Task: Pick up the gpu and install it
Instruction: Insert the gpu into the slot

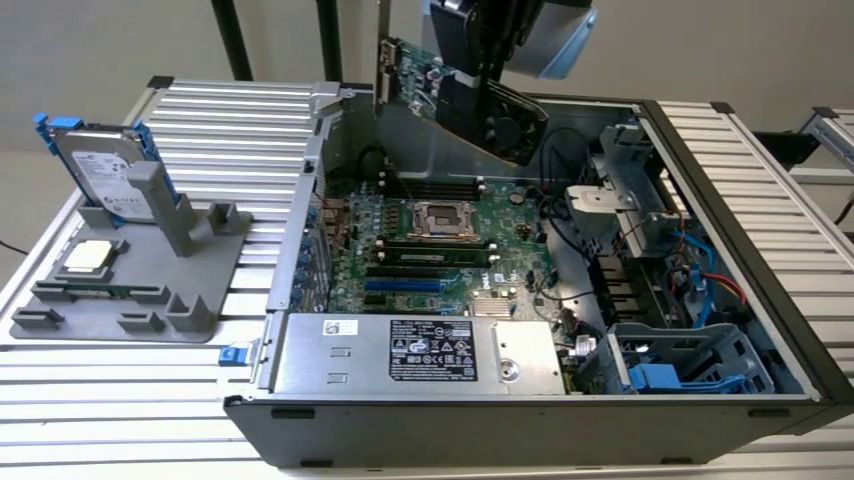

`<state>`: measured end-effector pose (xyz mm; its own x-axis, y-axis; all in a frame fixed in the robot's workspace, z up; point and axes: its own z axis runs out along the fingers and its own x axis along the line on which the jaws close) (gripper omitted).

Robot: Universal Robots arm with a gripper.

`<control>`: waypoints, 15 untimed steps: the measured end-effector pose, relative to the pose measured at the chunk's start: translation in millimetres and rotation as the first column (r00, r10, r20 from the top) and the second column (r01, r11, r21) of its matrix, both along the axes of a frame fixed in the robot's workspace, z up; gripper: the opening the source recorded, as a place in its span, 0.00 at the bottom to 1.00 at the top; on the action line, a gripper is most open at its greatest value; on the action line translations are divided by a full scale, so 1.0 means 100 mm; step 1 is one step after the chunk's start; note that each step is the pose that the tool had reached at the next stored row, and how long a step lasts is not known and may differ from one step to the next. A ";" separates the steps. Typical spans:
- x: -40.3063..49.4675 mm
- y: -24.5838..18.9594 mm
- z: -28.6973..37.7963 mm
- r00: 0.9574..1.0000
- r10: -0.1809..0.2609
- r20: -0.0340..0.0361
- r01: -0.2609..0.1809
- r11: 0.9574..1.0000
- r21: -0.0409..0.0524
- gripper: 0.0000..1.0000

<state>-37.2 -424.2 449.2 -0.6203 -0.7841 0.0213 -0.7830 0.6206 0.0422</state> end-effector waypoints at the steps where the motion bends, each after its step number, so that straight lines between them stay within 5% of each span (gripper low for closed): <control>1: 0.000 0.000 0.000 1.000 0.005 0.000 -0.005 1.000 0.000 0.00; 15: 0.000 0.000 0.000 0.998 0.070 0.000 -0.070 0.998 0.000 0.00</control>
<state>-37.2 -424.2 449.2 -0.5641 -0.8254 0.0212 -0.8244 0.5645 0.0422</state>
